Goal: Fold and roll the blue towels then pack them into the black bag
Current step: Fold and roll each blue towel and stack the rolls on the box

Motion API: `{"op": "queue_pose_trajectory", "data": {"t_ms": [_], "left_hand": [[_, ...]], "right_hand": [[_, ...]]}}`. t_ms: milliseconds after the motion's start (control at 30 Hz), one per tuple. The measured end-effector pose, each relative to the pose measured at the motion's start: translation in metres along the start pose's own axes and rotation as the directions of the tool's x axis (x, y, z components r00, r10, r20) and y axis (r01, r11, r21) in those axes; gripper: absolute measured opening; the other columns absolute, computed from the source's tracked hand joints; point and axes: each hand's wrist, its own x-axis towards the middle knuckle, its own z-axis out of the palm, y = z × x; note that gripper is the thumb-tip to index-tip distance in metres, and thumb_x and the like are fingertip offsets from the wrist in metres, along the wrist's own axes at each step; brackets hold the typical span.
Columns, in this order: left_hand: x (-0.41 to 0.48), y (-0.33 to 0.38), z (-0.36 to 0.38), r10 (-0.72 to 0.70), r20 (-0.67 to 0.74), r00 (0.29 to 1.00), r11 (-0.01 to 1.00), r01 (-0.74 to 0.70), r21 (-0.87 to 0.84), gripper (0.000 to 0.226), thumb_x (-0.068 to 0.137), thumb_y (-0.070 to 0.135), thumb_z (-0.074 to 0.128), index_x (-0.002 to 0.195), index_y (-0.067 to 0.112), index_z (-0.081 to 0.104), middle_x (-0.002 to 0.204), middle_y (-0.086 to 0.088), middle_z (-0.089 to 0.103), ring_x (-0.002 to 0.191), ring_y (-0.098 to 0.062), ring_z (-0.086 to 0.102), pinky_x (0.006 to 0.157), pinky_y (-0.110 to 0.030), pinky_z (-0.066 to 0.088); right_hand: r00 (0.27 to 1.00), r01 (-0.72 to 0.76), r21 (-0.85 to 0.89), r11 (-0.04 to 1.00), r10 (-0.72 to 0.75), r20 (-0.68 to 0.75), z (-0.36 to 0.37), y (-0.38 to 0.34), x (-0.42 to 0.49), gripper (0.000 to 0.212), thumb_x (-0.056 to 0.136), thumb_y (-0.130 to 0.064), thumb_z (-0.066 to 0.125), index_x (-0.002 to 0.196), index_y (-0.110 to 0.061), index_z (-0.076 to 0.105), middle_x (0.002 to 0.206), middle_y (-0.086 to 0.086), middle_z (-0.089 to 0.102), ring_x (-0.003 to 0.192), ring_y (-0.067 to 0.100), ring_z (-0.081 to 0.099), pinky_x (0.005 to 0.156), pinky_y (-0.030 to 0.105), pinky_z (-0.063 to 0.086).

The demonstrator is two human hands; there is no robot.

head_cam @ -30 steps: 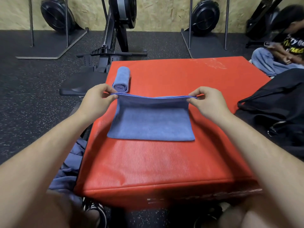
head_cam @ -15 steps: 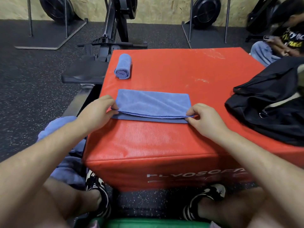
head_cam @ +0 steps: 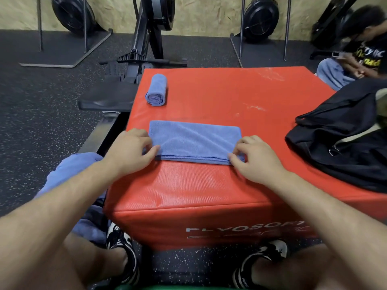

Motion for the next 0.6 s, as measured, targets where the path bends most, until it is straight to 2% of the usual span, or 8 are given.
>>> {"op": "queue_pose_trajectory", "data": {"t_ms": [67, 133, 233, 300, 367, 467, 600], "left_hand": [[0.017, 0.018, 0.004, -0.054, -0.074, 0.996, 0.998, 0.052, -0.034, 0.035, 0.091, 0.045, 0.044, 0.074, 0.019, 0.059, 0.079, 0.002, 0.054, 0.080, -0.029, 0.058, 0.071, -0.039, 0.047], [0.036, 0.039, 0.009, -0.106, -0.072, 0.992, 0.989, 0.098, -0.107, 0.033, 0.093, 0.040, 0.042, 0.092, 0.015, 0.065, 0.098, -0.004, 0.064, 0.094, -0.030, 0.060, 0.081, -0.043, 0.048], [0.063, 0.065, 0.024, -0.129, 0.027, 0.991, 0.972, 0.132, -0.195, 0.049, 0.094, 0.033, 0.034, 0.123, 0.008, 0.063, 0.132, -0.010, 0.061, 0.126, -0.029, 0.054, 0.102, -0.042, 0.041], [0.078, 0.078, 0.033, -0.104, 0.118, 0.988, 0.958, 0.132, -0.254, 0.061, 0.092, 0.033, 0.029, 0.143, 0.009, 0.051, 0.151, -0.011, 0.047, 0.143, -0.027, 0.039, 0.116, -0.039, 0.029], [0.088, 0.082, 0.044, -0.056, 0.193, 0.980, 0.947, 0.113, -0.301, 0.064, 0.093, 0.033, 0.026, 0.154, 0.016, 0.036, 0.161, -0.007, 0.034, 0.151, -0.026, 0.026, 0.122, -0.043, 0.022], [0.091, 0.073, 0.058, -0.064, 0.267, 0.962, 0.962, 0.130, -0.239, 0.054, 0.106, 0.030, 0.030, 0.158, 0.021, 0.025, 0.166, -0.001, 0.021, 0.154, -0.021, 0.014, 0.124, -0.045, 0.013], [0.079, 0.049, 0.066, -0.121, 0.264, 0.957, 0.975, 0.165, -0.148, 0.055, 0.106, 0.049, 0.027, 0.158, 0.033, 0.022, 0.167, 0.007, 0.012, 0.155, -0.017, 0.005, 0.124, -0.043, 0.003]], "right_hand": [[0.998, -0.030, -0.010, 1.000, 0.029, -0.048, 0.005, -0.020, 0.018, 0.030, 0.090, -0.040, 0.047, 0.097, -0.021, 0.069, 0.104, -0.001, 0.065, 0.105, 0.027, 0.056, 0.090, 0.040, 0.046], [0.997, -0.062, -0.014, 0.998, 0.061, -0.050, 0.014, -0.041, 0.039, 0.035, 0.095, -0.032, 0.047, 0.122, -0.016, 0.064, 0.127, 0.004, 0.062, 0.127, 0.029, 0.050, 0.103, 0.041, 0.039], [0.992, -0.108, -0.050, 0.993, 0.110, 0.060, 0.031, -0.070, 0.067, 0.054, 0.100, -0.028, 0.041, 0.152, -0.013, 0.037, 0.160, 0.007, 0.033, 0.152, 0.026, 0.018, 0.121, 0.041, 0.019], [0.988, -0.104, -0.073, 0.992, 0.111, 0.107, 0.042, -0.082, 0.082, 0.061, 0.100, -0.027, 0.038, 0.157, -0.013, 0.022, 0.166, 0.006, 0.018, 0.154, 0.025, 0.005, 0.124, 0.041, 0.009], [0.982, -0.107, -0.063, 0.992, 0.115, 0.149, 0.051, -0.085, 0.090, 0.063, 0.100, -0.026, 0.035, 0.159, -0.013, 0.015, 0.167, 0.004, 0.011, 0.155, 0.024, 0.001, 0.125, 0.041, 0.005], [0.960, -0.145, -0.041, 0.989, 0.151, 0.235, 0.066, -0.076, 0.091, 0.060, 0.104, -0.032, 0.028, 0.159, -0.014, 0.013, 0.168, 0.003, 0.008, 0.155, 0.023, 0.000, 0.125, 0.042, 0.002], [0.945, -0.148, -0.075, 0.986, 0.163, 0.282, 0.072, -0.056, 0.082, 0.062, 0.105, -0.046, 0.018, 0.160, -0.020, 0.011, 0.168, 0.000, 0.004, 0.154, 0.019, -0.004, 0.125, 0.042, -0.003]]}}
